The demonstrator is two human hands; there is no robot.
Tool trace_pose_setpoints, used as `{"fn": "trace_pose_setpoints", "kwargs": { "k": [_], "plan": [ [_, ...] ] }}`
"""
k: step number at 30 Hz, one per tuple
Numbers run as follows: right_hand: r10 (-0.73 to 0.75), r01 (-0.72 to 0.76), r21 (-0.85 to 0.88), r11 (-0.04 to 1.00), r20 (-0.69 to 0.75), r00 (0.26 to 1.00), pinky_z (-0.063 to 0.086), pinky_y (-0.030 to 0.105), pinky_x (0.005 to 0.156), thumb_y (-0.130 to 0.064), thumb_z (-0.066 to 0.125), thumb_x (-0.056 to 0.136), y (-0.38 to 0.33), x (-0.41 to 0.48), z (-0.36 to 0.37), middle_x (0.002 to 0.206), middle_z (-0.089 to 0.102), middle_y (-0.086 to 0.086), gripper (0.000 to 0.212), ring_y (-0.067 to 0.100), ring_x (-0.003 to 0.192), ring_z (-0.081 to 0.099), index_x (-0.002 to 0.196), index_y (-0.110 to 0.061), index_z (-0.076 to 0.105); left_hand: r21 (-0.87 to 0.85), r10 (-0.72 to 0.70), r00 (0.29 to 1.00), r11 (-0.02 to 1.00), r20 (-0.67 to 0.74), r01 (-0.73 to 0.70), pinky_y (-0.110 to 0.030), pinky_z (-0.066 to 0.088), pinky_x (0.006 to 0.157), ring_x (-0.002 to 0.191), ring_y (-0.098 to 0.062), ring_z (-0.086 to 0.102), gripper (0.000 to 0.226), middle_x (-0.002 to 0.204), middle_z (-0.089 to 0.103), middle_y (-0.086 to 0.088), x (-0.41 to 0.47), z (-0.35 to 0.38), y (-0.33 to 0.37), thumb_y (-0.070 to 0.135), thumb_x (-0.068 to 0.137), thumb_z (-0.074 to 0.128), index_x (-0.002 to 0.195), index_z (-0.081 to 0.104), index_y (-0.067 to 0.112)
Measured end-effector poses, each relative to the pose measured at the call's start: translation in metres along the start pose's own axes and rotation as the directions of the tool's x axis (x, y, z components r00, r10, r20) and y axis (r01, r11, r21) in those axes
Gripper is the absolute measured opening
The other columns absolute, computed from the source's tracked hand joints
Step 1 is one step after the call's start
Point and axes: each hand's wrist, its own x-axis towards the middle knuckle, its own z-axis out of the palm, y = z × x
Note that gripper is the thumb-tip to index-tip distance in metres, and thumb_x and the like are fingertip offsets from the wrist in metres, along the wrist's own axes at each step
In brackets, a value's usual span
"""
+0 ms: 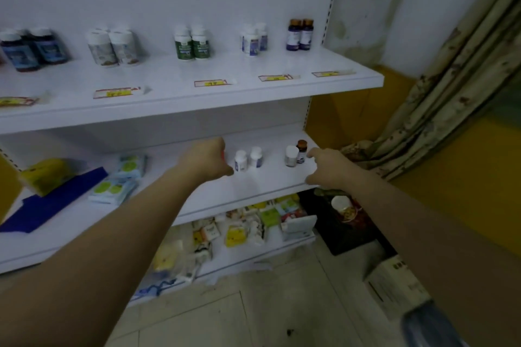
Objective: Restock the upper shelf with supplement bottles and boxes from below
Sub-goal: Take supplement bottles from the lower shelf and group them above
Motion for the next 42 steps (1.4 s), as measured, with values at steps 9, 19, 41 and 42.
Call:
{"fn": "trace_pose_setpoints", "kwargs": {
  "k": [9,19,41,42],
  "plan": [
    [-0.095,0.099,-0.048,0.994,0.089,0.992,0.046,0.036,0.090,-0.024,0.064,0.087,0.061,0.055,0.013,0.135,0.042,0.018,0.068,0.033,0.119,0.047,0.145,-0.011,0.030,-0.036,-0.099,0.995,0.994,-0.010,0.099,-0.041,0.050,0.088,0.107,-0.030,0.056,0.063,0.124,0.056,-0.013,0.043,0.061,0.038,0.031,0.074,0.075,0.129,0.050,0.013],
    [-0.146,0.144,0.020,0.989,0.138,0.980,0.044,0.040,0.100,-0.020,0.064,0.087,0.070,0.174,0.057,0.140,0.040,0.019,0.068,0.035,0.124,0.045,0.145,-0.008,0.031,-0.033,-0.180,0.983,0.983,0.045,0.181,-0.041,0.048,0.095,0.113,-0.031,0.054,0.065,0.127,0.055,-0.014,0.143,0.116,0.018,0.029,0.077,0.074,0.132,0.046,0.011],
    [-0.274,0.269,0.144,0.952,0.020,0.961,0.034,0.040,0.111,-0.025,0.054,0.094,0.049,0.430,0.216,0.153,0.024,0.014,0.065,0.036,0.134,0.037,0.150,-0.027,0.021,0.015,0.007,1.000,1.000,-0.012,-0.007,-0.036,0.038,0.106,0.130,-0.031,0.043,0.076,0.150,0.031,-0.009,0.362,0.261,-0.069,0.001,0.081,0.066,0.146,0.029,0.011],
    [-0.281,0.277,0.173,0.945,0.002,0.960,0.037,0.038,0.107,-0.024,0.053,0.094,0.049,0.430,0.222,0.148,0.033,0.015,0.062,0.034,0.130,0.043,0.149,-0.025,0.025,0.018,0.009,0.999,1.000,-0.037,-0.008,-0.036,0.041,0.103,0.126,-0.031,0.046,0.072,0.147,0.034,-0.009,0.364,0.266,-0.071,0.000,0.082,0.064,0.145,0.031,0.011]
  ]
}}
